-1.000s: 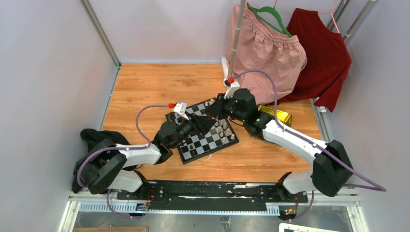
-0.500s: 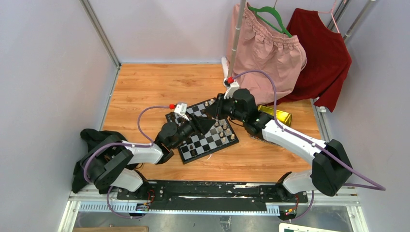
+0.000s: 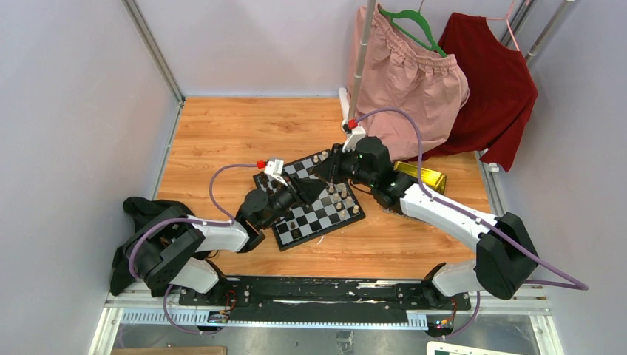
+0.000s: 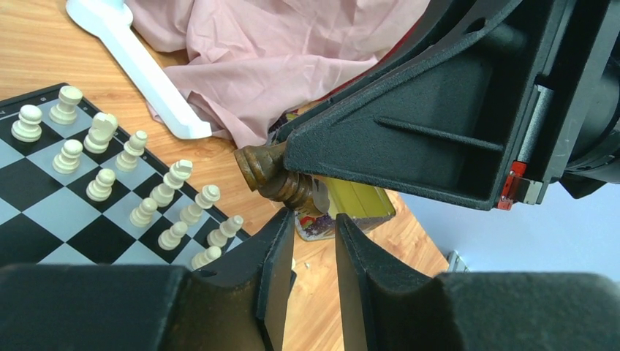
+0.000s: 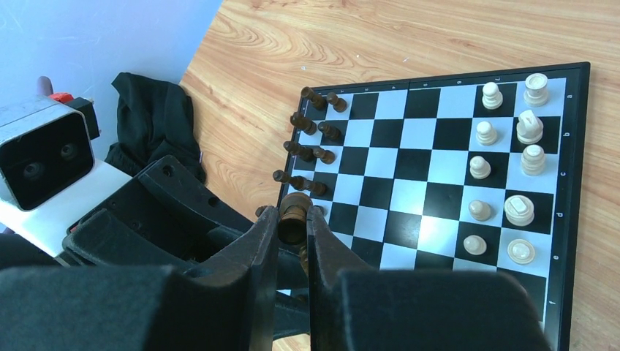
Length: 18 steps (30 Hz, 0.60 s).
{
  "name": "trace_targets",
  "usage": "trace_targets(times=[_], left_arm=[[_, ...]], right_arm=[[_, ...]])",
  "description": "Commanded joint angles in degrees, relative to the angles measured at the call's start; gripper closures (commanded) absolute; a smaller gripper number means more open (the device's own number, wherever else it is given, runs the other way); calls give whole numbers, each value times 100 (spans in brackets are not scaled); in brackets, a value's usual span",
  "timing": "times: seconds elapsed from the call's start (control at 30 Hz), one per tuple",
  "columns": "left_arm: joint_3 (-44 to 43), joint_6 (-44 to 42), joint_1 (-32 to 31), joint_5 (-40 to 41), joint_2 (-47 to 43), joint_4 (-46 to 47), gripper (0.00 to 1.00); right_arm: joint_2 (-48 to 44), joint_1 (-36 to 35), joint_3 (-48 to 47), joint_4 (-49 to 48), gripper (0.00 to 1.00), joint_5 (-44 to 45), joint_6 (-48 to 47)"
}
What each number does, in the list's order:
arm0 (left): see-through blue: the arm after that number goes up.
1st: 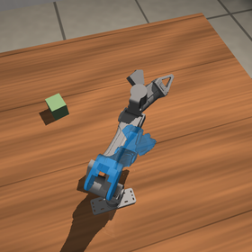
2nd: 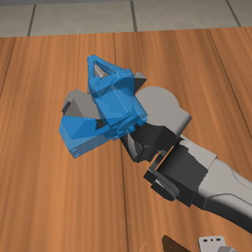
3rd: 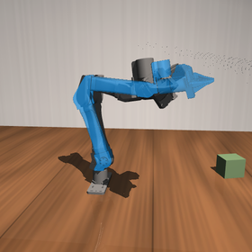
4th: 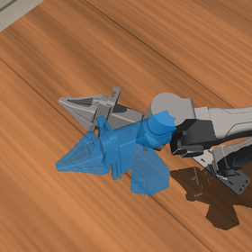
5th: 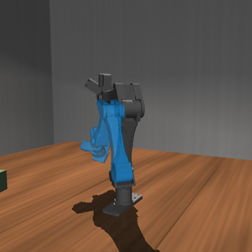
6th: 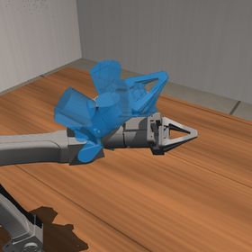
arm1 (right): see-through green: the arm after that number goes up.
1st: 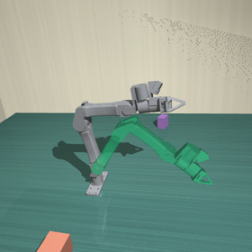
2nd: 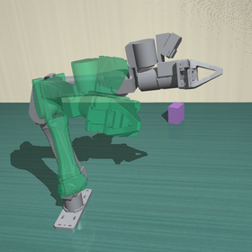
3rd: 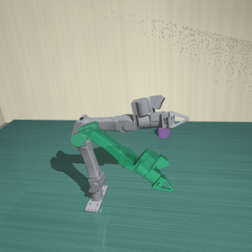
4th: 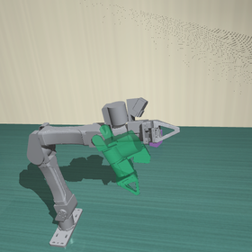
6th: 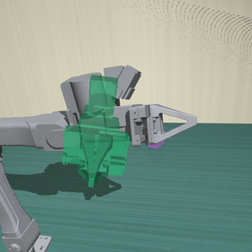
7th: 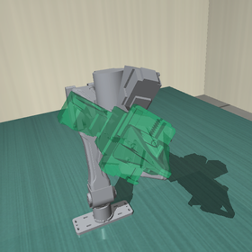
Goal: Set up the chess pieces on the board
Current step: Pick up the chess piece from the storage box.
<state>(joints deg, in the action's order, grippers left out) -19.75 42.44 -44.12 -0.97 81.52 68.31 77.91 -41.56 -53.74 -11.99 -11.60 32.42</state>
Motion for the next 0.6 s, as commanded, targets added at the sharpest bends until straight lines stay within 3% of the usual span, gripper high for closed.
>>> trace_targets(times=[0.0, 0.17, 0.23, 0.57], left_arm=[[125, -51, -35, 88, 29, 411, 69], [153, -53, -35, 88, 27, 385, 69], [158, -15, -35, 88, 51, 350, 61], [187, 10, -35, 380, 172, 418, 39]], right_arm=[[36, -103, 89, -187, 100, -65, 73], [32, -104, 126, -203, 100, -77, 80], [19, -102, 127, -203, 100, -62, 78], [-116, -120, 185, -220, 100, -49, 140]])
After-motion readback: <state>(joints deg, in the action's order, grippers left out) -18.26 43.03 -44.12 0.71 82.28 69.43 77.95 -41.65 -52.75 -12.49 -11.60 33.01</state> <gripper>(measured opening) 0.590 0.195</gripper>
